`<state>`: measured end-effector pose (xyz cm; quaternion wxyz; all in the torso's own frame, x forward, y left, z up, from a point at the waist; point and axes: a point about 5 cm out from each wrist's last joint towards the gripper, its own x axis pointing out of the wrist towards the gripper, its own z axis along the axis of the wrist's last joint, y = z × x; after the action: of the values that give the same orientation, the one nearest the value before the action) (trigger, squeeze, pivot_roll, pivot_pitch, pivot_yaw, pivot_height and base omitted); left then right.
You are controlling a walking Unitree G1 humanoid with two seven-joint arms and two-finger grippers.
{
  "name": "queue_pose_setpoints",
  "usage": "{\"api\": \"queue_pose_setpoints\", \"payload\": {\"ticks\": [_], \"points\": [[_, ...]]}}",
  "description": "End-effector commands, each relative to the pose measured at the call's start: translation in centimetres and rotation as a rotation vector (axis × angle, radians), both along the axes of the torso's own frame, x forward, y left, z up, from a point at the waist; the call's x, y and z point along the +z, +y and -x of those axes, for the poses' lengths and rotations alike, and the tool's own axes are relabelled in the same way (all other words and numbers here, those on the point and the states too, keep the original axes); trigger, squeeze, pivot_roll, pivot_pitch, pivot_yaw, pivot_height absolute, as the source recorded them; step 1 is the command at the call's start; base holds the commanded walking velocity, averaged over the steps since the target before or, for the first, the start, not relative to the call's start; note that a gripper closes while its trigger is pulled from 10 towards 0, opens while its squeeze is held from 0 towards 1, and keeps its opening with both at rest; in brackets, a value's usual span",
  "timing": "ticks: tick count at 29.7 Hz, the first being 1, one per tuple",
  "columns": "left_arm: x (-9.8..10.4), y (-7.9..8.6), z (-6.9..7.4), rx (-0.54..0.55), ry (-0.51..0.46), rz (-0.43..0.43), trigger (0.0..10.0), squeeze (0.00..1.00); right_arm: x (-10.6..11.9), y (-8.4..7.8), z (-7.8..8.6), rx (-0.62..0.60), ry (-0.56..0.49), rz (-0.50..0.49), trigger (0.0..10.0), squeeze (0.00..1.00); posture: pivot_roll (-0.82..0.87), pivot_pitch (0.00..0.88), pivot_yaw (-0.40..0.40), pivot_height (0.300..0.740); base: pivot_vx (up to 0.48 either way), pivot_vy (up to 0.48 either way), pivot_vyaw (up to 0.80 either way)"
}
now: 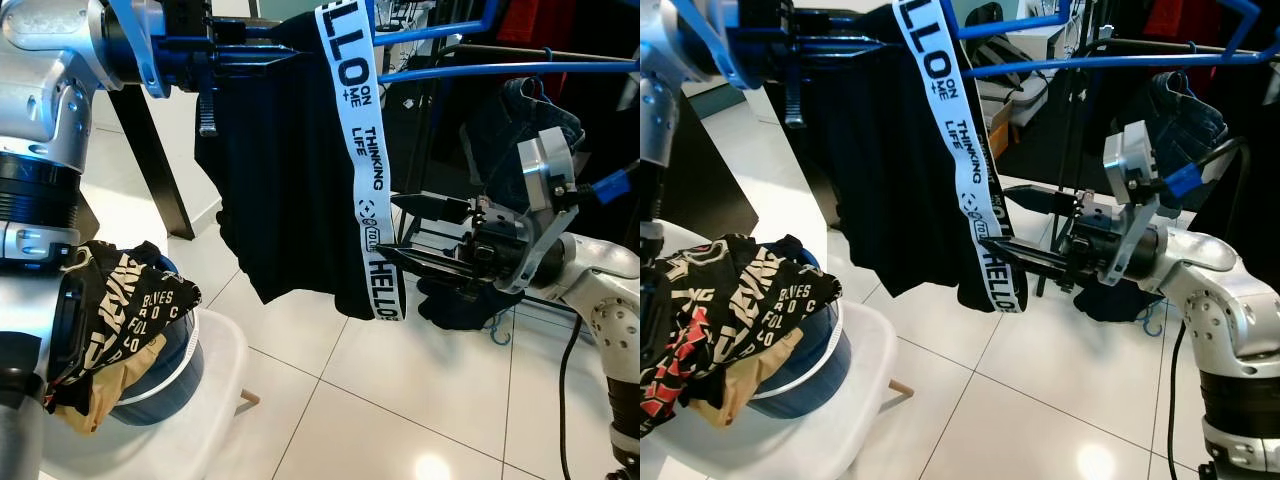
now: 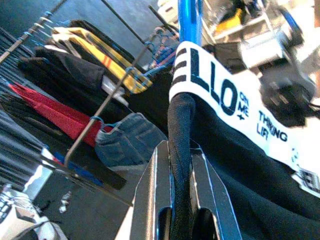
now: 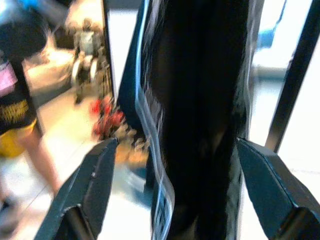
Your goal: Hang hanger
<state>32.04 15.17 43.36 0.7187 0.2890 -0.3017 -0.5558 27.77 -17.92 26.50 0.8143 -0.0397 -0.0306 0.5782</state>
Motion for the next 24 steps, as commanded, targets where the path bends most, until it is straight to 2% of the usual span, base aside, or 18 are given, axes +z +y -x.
{"api": "queue_pose_setpoints", "payload": {"ticks": [1, 3, 4, 9, 13, 14, 17, 18, 19, 20, 21, 22, 24], "points": [[1.4, -0.1, 0.3, 0.003, -0.032, 0.064, 10.0, 0.00, -1.5, 0.7, 0.3, 0.042, 0.047, 0.074, 10.0, 0.00, -0.06, 0.000, 0.078, 0.740, 0.000, 0.000, 0.00], [1.4, -0.1, 0.3, 0.003, -0.032, 0.064, 10.0, 0.00, -1.5, 0.7, 0.3, 0.042, 0.047, 0.074, 10.0, 0.00, -0.06, 0.000, 0.078, 0.740, 0.000, 0.000, 0.00], [1.8, -0.4, 0.2, 0.008, -0.038, 0.092, 10.0, 0.00, -2.5, 1.0, 0.3, 0.051, 0.078, 0.127, 10.0, 0.00, -0.06, 0.000, 0.079, 0.740, 0.000, 0.000, 0.00], [2.3, -0.6, 0.2, 0.017, -0.043, 0.120, 10.0, 0.00, -3.2, 1.0, 0.0, 0.039, 0.094, 0.170, 10.0, 0.00, -0.06, 0.000, 0.079, 0.740, 0.000, 0.000, 0.00], [2.8, -0.9, 0.2, 0.022, -0.048, 0.159, 10.0, 0.00, -3.9, 0.5, -0.5, -0.016, 0.116, 0.229, 10.0, 0.00, -0.06, 0.000, 0.080, 0.740, 0.000, 0.000, 0.00], [3.1, -1.0, 0.2, 0.024, -0.053, 0.178, 10.0, 0.00, -4.6, 0.1, -0.5, -0.040, 0.142, 0.277, 10.0, 0.00, -0.06, 0.000, 0.081, 0.740, 0.000, 0.000, 0.00], [3.1, -1.0, 0.2, 0.024, -0.053, 0.178, 10.0, 0.00, -4.6, 0.1, -0.5, -0.040, 0.142, 0.277, 10.0, 0.00, -0.06, 0.000, 0.081, 0.740, 0.000, 0.000, 0.00], [3.4, -1.0, 0.2, 0.030, -0.058, 0.193, 10.0, 0.00, -5.6, -0.5, -0.4, -0.059, 0.178, 0.334, 6.4, 0.00, -0.07, 0.000, 0.082, 0.740, 0.000, 0.000, 0.00], [3.4, -1.0, 0.2, 0.030, -0.058, 0.193, 10.0, 0.00, -5.6, -0.5, -0.4, -0.059, 0.178, 0.334, 6.4, 0.00, -0.07, 0.000, 0.082, 0.740, 0.000, 0.000, 0.00], [3.4, -0.7, 0.1, 0.041, -0.059, 0.200, 10.0, 0.00, -6.1, -1.2, -0.4, -0.088, 0.196, 0.369, 0.0, 0.00, -0.07, 0.000, 0.081, 0.740, 0.000, 0.000, 0.00], [3.4, -0.7, 0.1, 0.041, -0.059, 0.200, 10.0, 0.00, -6.1, -1.2, -0.4, -0.088, 0.196, 0.369, 0.0, 0.00, -0.07, 0.000, 0.081, 0.740, 0.000, 0.000, 0.00], [3.2, -0.4, -0.2, 0.060, -0.055, 0.194, 10.0, 0.00, -5.9, -2.0, -0.4, -0.116, 0.196, 0.376, 0.0, 0.00, -0.07, 0.000, 0.081, 0.740, 0.000, 0.000, 0.00], [3.2, -0.4, -0.2, 0.060, -0.055, 0.194, 10.0, 0.00, -5.9, -2.0, -0.4, -0.116, 0.196, 0.376, 0.0, 0.00, -0.07, 0.000, 0.081, 0.740, 0.000, 0.000, 0.00]]}}
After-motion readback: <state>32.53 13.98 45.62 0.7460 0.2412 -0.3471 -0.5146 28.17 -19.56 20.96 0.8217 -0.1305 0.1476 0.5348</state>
